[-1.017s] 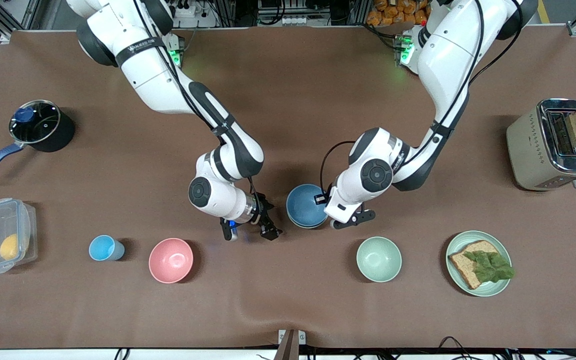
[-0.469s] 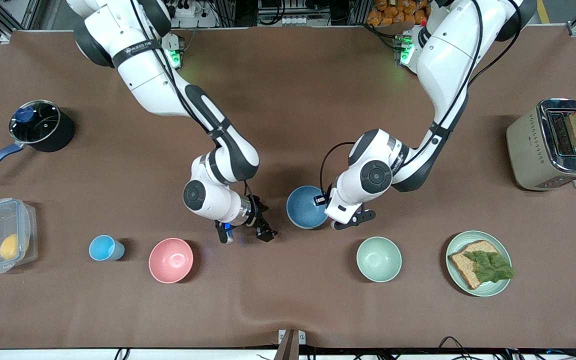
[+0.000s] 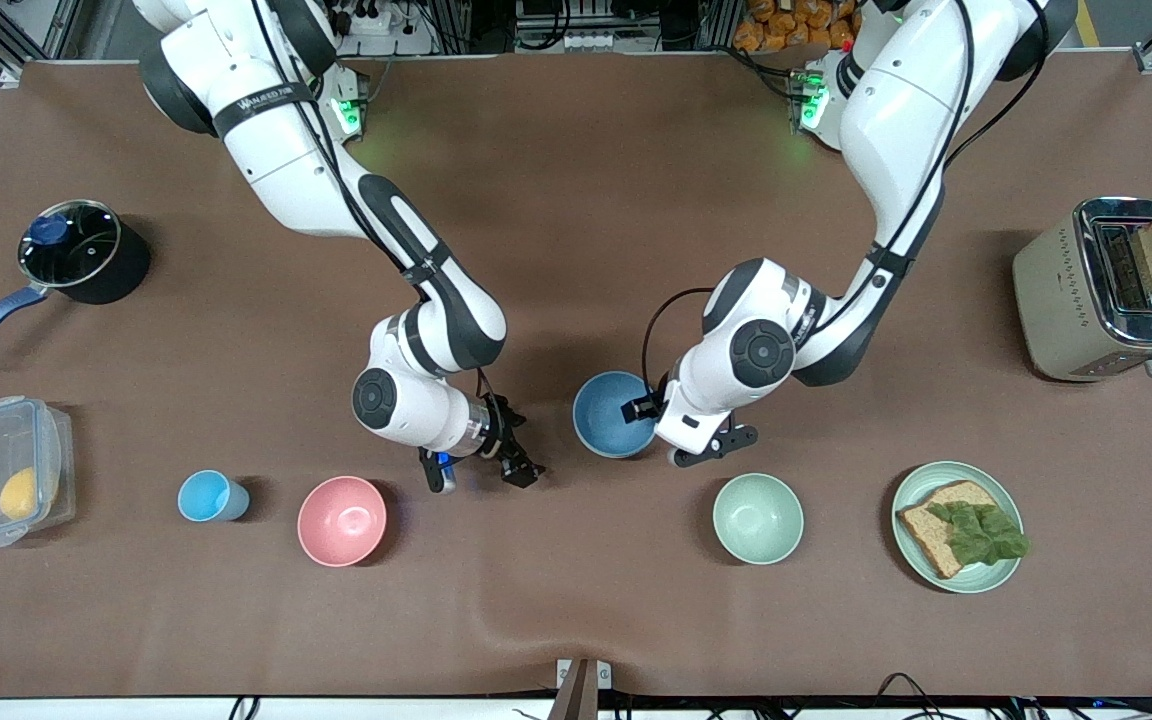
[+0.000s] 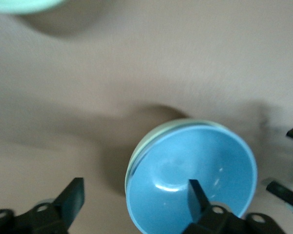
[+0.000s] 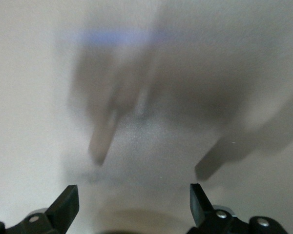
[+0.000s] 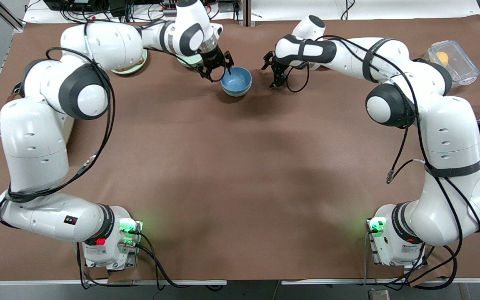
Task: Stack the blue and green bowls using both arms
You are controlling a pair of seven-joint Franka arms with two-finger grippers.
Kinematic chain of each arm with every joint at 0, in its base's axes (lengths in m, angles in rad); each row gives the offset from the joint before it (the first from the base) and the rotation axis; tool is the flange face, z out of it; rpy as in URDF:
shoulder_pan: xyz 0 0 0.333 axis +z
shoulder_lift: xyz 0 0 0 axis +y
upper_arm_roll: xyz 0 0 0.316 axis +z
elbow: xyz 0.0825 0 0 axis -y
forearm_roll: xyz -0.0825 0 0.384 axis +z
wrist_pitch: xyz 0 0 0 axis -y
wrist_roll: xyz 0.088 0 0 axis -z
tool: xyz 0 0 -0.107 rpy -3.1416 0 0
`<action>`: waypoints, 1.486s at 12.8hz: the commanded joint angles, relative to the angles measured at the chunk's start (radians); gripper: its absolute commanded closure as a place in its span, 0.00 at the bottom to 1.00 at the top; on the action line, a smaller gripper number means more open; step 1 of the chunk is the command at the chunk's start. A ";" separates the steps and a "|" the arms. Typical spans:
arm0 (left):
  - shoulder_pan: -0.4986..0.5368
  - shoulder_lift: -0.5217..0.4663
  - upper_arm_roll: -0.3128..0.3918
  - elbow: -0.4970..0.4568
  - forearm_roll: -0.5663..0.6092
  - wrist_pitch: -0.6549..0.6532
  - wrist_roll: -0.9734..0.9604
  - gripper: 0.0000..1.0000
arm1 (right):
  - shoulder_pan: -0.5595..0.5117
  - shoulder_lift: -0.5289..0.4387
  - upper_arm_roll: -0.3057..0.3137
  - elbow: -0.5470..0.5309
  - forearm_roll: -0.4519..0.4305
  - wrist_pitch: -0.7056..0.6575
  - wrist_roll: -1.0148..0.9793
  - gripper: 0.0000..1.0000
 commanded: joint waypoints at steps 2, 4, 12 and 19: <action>0.069 -0.182 0.003 -0.026 0.038 -0.124 -0.016 0.00 | -0.083 -0.121 0.009 -0.020 0.011 -0.178 -0.102 0.00; 0.123 -0.285 0.000 -0.027 0.093 -0.271 0.068 0.00 | -0.138 -0.208 0.008 -0.015 0.009 -0.301 -0.183 0.00; 0.309 -0.598 0.004 -0.027 0.091 -0.572 0.436 0.00 | -0.428 -0.598 -0.003 -0.052 -0.277 -0.816 -0.947 0.00; 0.294 -0.686 0.151 -0.030 0.071 -0.695 0.682 0.00 | -0.442 -0.864 -0.176 -0.190 -0.416 -0.879 -1.375 0.00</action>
